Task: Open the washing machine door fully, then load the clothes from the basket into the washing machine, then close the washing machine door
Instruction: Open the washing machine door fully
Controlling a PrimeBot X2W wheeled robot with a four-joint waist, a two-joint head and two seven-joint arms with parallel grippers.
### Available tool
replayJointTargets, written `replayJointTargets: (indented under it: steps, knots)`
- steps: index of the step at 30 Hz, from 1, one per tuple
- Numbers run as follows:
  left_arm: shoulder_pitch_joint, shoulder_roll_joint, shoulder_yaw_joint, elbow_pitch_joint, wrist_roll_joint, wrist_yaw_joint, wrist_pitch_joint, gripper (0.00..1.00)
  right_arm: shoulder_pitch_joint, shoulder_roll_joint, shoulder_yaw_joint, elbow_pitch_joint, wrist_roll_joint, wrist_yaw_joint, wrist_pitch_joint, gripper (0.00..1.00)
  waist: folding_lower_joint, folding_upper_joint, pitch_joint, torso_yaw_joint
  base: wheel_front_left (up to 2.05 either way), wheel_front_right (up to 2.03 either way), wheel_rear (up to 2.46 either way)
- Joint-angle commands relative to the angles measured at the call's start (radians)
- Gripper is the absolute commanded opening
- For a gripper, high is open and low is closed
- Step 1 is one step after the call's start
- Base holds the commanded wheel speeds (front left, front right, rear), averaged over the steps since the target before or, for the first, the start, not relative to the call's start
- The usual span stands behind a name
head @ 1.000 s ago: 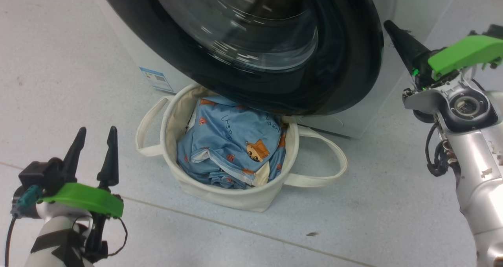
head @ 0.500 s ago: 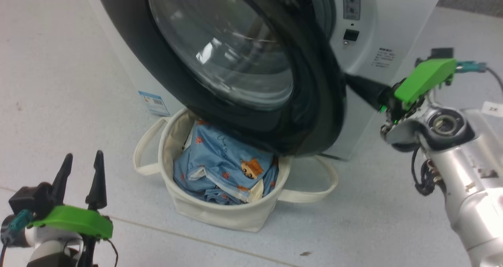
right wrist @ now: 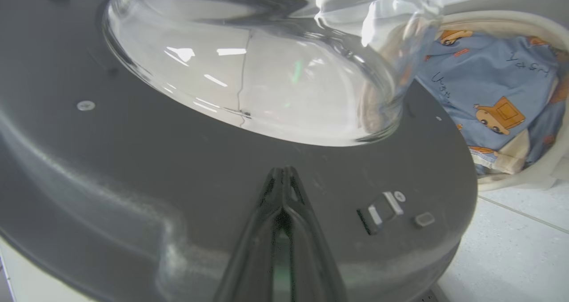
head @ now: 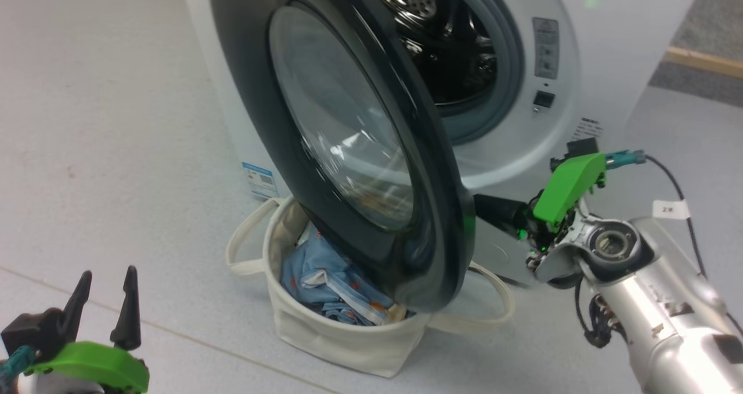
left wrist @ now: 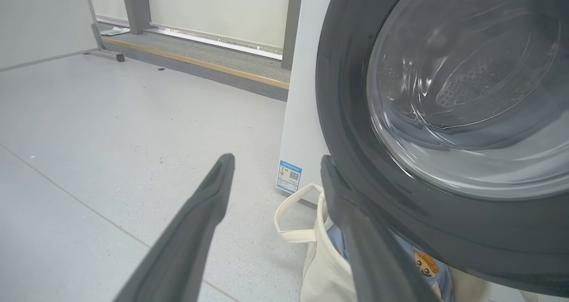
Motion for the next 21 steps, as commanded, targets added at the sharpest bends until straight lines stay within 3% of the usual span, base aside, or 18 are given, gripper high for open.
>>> replayJointTargets:
  steps: [1, 13, 21]
  knots:
    - [-0.020, 0.047, 0.037, -0.033, 0.000, 0.010, 0.004, 1.00, -0.006, 0.021, 0.013, -0.050, 0.005, 0.001, 0.013, 0.00, 0.0002, 0.0000, -0.026, 0.035, 0.00, 0.00, 0.00]
    - [0.026, 0.079, 0.048, -0.083, 0.000, 0.046, 0.035, 1.00, 0.074, 0.047, 0.041, -0.140, 0.012, 0.001, 0.016, 0.00, 0.0002, 0.0000, -0.068, 0.167, 0.00, 0.00, 0.00]
    - [0.063, 0.086, 0.074, -0.129, -0.020, 0.068, 0.033, 1.00, 0.068, 0.094, 0.053, -0.164, 0.030, 0.001, 0.020, 0.00, 0.0002, 0.0000, -0.041, 0.202, 0.00, 0.00, 0.00]
